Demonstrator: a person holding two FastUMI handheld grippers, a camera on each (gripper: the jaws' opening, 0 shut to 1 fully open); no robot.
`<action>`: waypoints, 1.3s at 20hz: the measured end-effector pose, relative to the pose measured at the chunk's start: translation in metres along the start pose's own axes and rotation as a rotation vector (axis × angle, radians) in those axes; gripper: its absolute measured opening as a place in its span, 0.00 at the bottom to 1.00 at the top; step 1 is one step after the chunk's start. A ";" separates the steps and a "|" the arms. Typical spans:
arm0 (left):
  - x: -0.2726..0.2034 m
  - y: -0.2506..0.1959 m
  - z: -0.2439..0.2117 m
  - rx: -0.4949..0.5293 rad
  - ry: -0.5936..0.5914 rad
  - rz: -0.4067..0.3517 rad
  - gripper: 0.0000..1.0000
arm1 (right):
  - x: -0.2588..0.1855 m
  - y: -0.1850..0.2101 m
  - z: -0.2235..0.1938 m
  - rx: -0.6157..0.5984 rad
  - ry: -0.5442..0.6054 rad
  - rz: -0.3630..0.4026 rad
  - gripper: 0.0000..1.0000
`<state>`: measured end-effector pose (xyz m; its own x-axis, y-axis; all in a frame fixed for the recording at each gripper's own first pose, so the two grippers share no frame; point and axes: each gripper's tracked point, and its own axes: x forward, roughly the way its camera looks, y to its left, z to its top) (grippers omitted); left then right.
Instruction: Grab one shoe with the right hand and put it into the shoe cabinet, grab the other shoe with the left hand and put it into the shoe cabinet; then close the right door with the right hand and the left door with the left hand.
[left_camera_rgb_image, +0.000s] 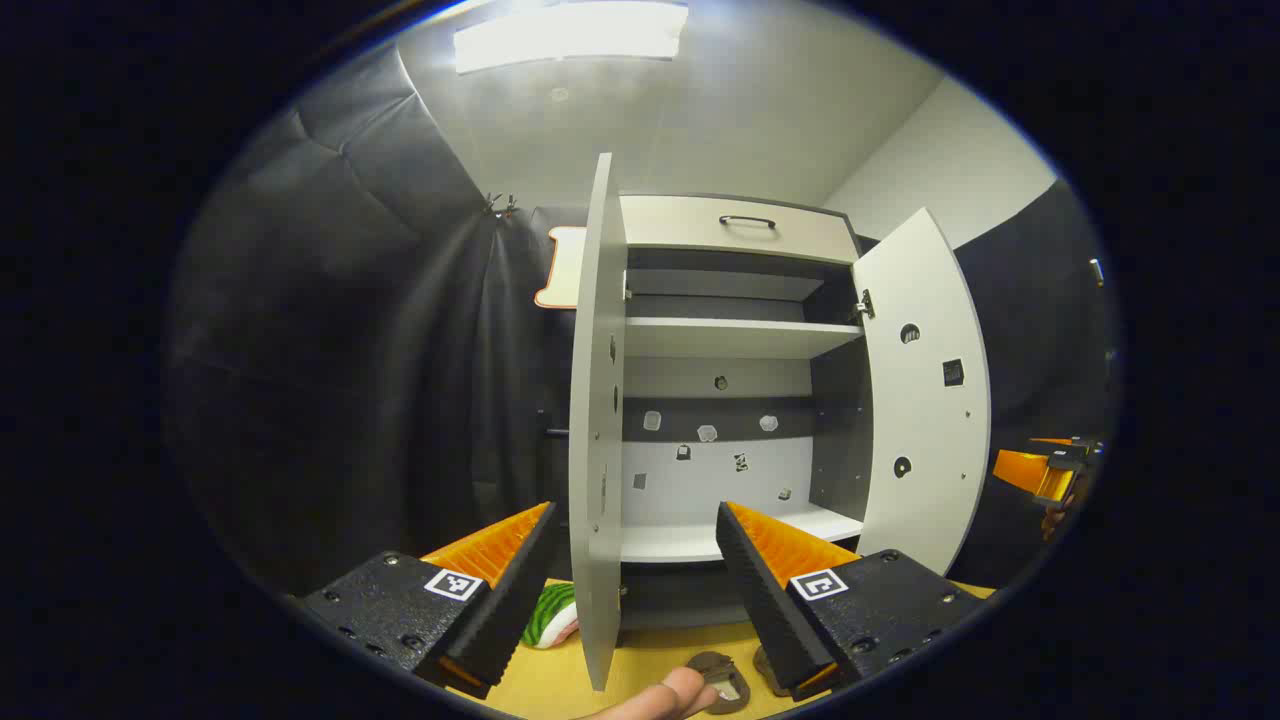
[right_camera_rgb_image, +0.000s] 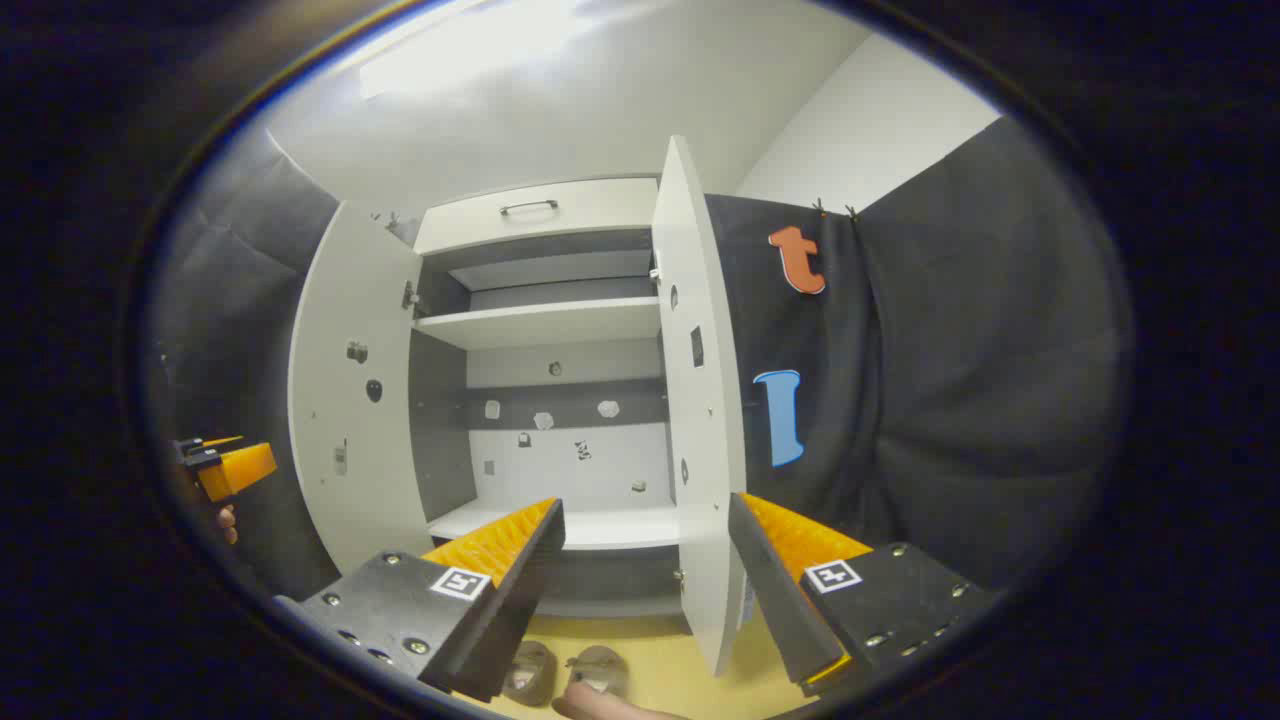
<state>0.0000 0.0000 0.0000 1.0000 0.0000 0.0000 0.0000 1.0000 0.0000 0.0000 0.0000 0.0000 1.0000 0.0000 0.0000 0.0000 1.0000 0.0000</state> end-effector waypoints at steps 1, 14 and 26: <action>0.002 0.001 0.001 0.001 -0.001 0.003 0.96 | 0.000 -0.003 0.001 0.001 -0.001 -0.006 0.98; 0.000 -0.012 -0.003 -0.048 -0.011 -0.057 0.96 | 0.002 -0.004 -0.001 -0.082 -0.015 -0.023 0.99; -0.002 -0.029 -0.037 -0.057 0.022 -0.104 0.96 | 0.021 0.016 -0.089 -0.095 0.112 0.085 0.99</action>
<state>-0.0017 -0.0287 -0.0374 0.9943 -0.1045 -0.0194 0.1032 0.9930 -0.0582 0.0213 0.0156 -0.0892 0.9902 0.0791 -0.1155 -0.0897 0.9919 -0.0900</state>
